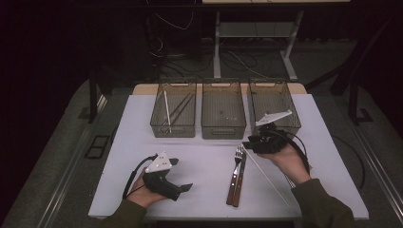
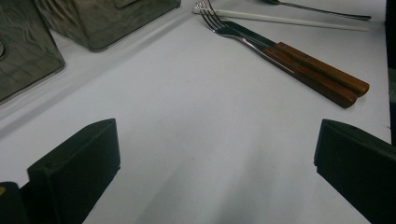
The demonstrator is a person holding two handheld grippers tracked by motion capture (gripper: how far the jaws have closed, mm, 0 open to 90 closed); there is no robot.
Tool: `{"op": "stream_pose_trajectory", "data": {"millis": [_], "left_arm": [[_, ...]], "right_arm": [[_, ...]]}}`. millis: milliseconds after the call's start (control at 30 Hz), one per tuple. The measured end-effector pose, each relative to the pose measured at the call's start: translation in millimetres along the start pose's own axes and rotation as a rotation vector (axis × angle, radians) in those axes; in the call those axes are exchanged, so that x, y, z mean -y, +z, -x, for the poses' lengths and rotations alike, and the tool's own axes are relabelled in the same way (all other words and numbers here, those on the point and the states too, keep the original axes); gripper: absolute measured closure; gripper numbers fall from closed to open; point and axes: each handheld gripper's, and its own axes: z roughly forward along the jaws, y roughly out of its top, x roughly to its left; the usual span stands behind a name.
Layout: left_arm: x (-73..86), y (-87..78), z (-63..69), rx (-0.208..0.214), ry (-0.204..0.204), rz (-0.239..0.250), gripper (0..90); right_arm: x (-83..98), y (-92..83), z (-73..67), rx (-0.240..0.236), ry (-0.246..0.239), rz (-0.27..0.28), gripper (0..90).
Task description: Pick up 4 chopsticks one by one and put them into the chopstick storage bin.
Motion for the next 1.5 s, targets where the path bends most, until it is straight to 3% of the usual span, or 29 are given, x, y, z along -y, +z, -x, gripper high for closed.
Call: {"op": "stream_pose_trajectory", "data": {"millis": [300,800,1233,1500], "left_arm": [[0.1,1.3,0.6,0.000,0.007,-0.003,0.0],[0.0,1.1,2.0,0.001,0.013,-0.003,0.0],[0.0,1.6,2.2,0.001,0.012,-0.010,0.0],[-0.1,1.5,2.2,0.001,0.015,-0.009,0.0]], "right_arm": [[37.9,-5.1,-0.4,0.018,-0.009,-0.076,69.1],[73.6,-17.0,-8.5,-0.005,-0.023,-0.171,73.5],[89.0,-13.0,-8.5,-0.030,0.004,-0.250,76.5],[90.0,-11.7,-3.6,0.003,0.008,-0.265,77.3]]}}
